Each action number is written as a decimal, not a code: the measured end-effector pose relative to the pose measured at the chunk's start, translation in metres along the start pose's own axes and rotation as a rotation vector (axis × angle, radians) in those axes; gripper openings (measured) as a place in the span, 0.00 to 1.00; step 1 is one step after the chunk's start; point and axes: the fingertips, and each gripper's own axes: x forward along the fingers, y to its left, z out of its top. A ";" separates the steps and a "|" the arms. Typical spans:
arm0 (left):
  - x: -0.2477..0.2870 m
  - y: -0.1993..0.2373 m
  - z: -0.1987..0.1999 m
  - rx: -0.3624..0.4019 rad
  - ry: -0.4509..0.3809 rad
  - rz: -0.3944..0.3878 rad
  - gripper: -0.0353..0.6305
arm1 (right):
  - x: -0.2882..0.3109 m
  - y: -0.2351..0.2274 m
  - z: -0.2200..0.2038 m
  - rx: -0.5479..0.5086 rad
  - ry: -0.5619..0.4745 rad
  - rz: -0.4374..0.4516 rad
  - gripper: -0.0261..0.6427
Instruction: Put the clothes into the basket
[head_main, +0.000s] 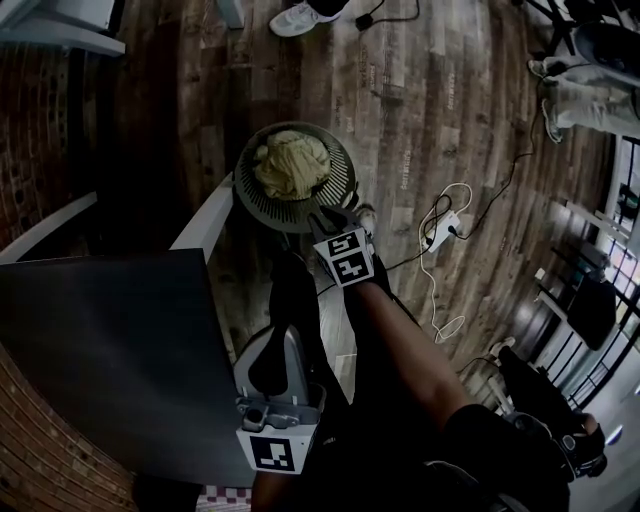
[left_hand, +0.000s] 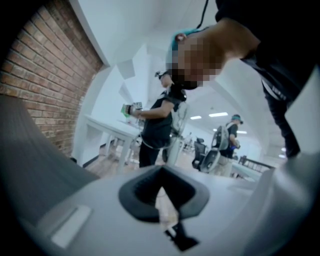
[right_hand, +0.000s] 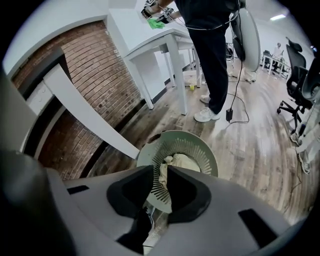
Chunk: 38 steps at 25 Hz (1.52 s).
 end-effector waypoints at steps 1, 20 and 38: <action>-0.001 0.000 0.000 -0.002 -0.001 0.001 0.06 | -0.003 0.000 0.001 -0.001 -0.007 -0.006 0.14; -0.024 -0.038 0.093 0.052 -0.001 0.008 0.06 | -0.184 0.051 0.079 0.027 -0.128 0.029 0.05; -0.048 -0.076 0.163 0.076 -0.019 -0.010 0.06 | -0.351 0.093 0.157 -0.080 -0.390 0.068 0.05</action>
